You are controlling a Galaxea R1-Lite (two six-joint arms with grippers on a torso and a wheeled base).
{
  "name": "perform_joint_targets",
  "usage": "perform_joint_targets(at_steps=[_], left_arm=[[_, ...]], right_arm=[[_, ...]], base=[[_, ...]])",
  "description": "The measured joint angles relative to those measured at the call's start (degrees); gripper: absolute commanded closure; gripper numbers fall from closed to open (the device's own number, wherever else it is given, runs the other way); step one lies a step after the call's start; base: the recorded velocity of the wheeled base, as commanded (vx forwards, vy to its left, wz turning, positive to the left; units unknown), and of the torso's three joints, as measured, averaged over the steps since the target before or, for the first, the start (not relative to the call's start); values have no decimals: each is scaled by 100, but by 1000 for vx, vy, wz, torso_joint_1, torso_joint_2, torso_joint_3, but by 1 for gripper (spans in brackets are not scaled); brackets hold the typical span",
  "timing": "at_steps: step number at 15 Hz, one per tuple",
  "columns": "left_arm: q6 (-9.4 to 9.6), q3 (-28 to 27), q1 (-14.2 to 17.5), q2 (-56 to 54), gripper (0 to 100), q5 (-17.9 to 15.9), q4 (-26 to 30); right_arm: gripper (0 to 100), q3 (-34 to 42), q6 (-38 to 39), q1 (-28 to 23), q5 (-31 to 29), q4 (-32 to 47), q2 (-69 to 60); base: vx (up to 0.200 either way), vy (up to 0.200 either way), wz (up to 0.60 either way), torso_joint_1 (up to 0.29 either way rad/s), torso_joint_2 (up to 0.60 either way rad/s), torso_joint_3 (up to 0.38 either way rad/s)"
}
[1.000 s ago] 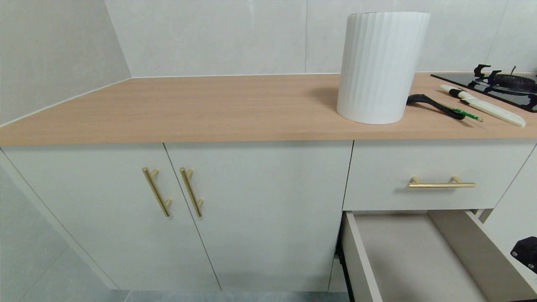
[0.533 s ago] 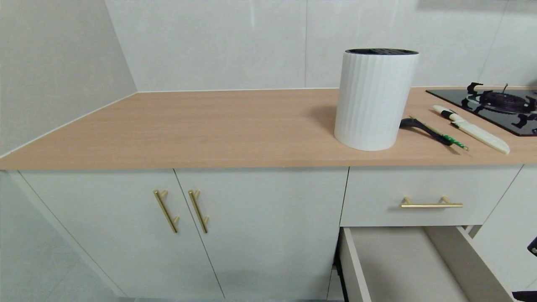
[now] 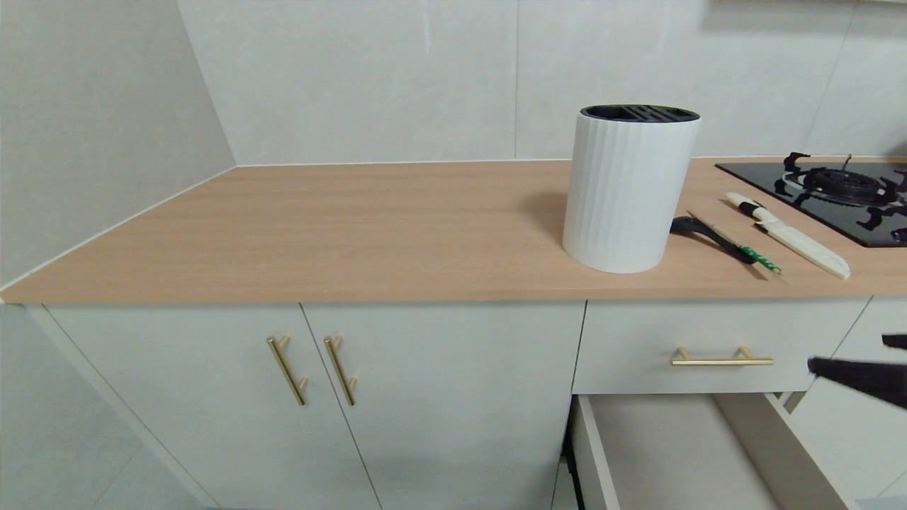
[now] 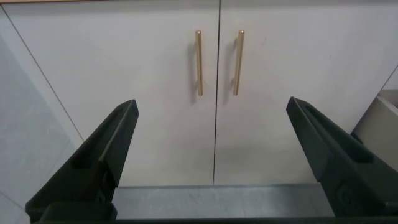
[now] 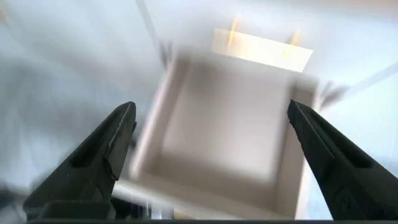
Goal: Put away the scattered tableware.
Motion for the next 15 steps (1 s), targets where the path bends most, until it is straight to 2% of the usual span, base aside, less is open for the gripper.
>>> perform_joint_targets(at_steps=[3,5,10,15], left_arm=[[0,0,0,0,0,0,2],[0,0,-2,0,0,0,0],[0,0,0,0,0,2,0],[0,0,-2,0,0,2,0]], right_arm=[[0,-1762,427,-74,-27,756,841],[0,-2328,569,-179,-110,942,1357],[0,-2782,631,-635,-603,931,2456],[0,-2938,695,-885,-656,688,3127]], base=[[0,0,0,0,0,0],[0,0,0,0,0,0],[0,0,0,0,0,0],[0,0,0,0,0,0]])
